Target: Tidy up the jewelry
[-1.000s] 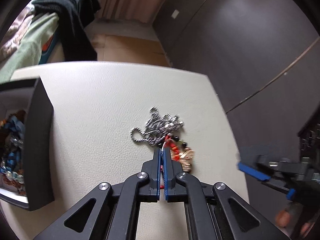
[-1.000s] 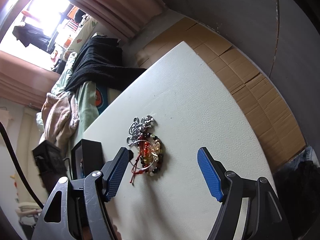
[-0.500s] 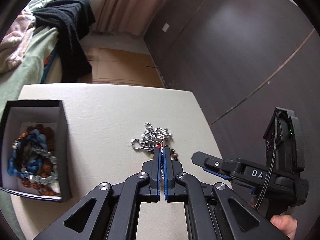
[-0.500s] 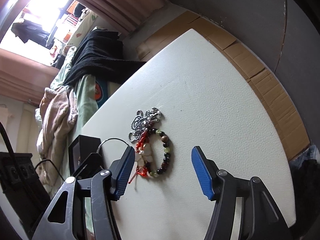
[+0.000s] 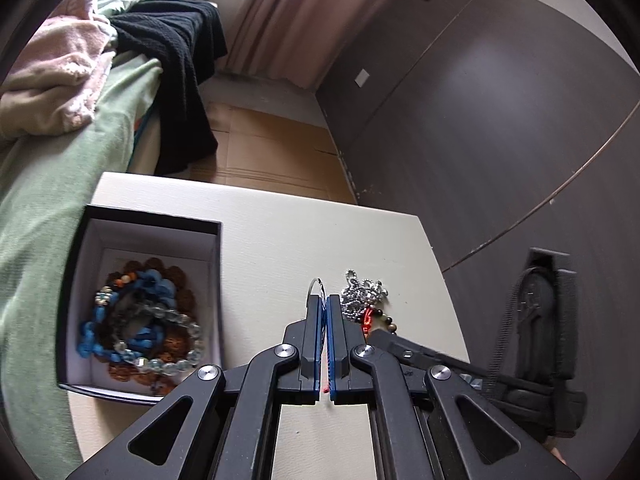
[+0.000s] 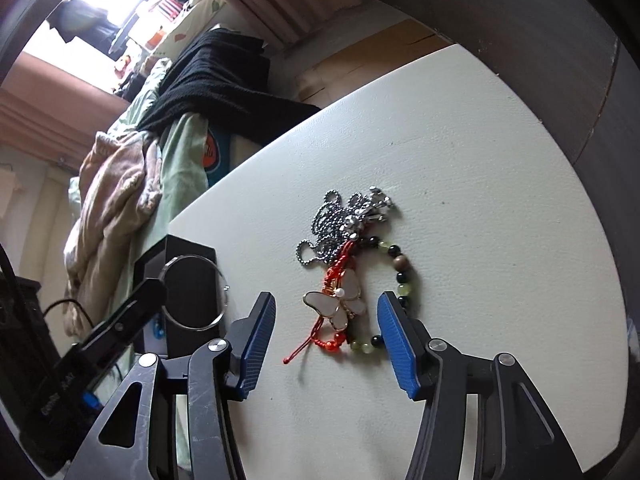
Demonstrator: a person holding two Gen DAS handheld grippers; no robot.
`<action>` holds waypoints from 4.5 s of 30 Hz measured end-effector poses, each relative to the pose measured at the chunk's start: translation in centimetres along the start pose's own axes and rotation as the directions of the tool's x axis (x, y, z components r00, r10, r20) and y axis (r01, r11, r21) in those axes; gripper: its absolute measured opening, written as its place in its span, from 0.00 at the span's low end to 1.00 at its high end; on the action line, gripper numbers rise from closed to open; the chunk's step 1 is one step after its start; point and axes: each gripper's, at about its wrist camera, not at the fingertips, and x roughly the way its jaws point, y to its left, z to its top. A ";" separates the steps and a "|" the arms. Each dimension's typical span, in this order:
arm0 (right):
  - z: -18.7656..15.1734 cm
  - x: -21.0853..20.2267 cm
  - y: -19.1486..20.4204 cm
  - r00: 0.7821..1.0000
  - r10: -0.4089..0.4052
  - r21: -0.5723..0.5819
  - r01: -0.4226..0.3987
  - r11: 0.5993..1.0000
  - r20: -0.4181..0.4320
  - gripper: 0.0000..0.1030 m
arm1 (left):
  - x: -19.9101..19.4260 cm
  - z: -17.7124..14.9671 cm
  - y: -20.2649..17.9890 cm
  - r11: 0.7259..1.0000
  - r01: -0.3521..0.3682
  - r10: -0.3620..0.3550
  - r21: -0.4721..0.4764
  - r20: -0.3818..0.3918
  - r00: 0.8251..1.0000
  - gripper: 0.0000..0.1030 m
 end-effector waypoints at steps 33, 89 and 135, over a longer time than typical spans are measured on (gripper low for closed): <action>-1.3 -1.5 3.6 0.987 0.122 -0.036 -0.119 0.992 0.101 0.15 | -6.0 1.0 7.3 0.983 -0.019 0.035 -0.181 0.082 0.996 0.10; -1.1 -7.8 -1.9 0.967 0.028 0.019 -0.034 0.999 0.254 0.80 | -4.0 -1.1 -0.8 0.979 -0.202 0.197 0.014 0.159 0.967 1.00; 0.7 -7.1 -6.7 0.992 -0.024 0.049 0.018 0.999 0.122 0.79 | 6.9 -4.6 -6.7 0.962 -0.116 0.144 0.248 -0.101 0.984 0.09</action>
